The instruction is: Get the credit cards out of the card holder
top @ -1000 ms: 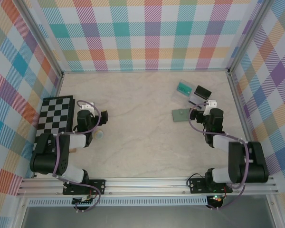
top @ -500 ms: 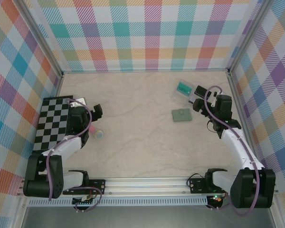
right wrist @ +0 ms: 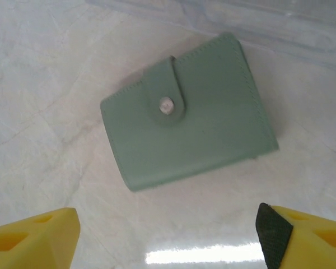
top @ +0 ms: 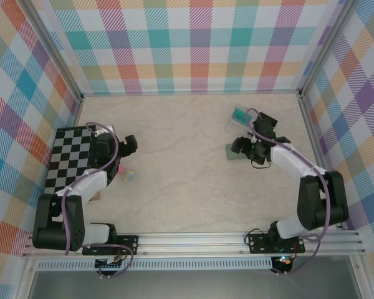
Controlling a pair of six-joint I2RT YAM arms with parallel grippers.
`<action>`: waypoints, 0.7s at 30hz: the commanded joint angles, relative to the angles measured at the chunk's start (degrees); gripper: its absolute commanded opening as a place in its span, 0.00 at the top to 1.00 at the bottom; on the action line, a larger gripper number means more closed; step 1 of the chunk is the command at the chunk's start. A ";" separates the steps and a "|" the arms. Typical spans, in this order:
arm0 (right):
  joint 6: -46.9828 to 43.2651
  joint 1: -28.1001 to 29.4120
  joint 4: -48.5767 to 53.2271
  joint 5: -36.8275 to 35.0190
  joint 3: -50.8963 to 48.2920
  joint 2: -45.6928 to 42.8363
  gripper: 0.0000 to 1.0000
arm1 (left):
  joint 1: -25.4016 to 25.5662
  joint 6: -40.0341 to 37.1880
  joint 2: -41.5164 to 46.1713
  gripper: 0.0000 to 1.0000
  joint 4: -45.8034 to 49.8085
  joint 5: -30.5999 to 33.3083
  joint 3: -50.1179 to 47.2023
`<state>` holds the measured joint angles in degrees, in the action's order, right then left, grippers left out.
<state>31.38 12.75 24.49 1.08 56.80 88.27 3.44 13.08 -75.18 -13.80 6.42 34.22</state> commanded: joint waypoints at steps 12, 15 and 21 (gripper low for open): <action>0.16 2.98 7.94 -7.83 18.57 21.26 0.34 | -0.43 1.33 -1.29 0.00 1.89 -5.48 2.41; 0.18 3.62 8.41 -6.42 18.70 22.48 0.34 | -0.45 1.33 -1.48 0.00 1.55 -6.46 2.43; 3.66 10.10 10.40 -5.66 18.26 22.85 0.34 | -0.45 1.45 -2.85 0.00 0.98 -13.84 3.22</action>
<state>32.08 18.98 30.98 -6.35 75.07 109.78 3.44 13.96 -76.93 -12.16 -2.68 35.57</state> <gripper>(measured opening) 0.660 0.999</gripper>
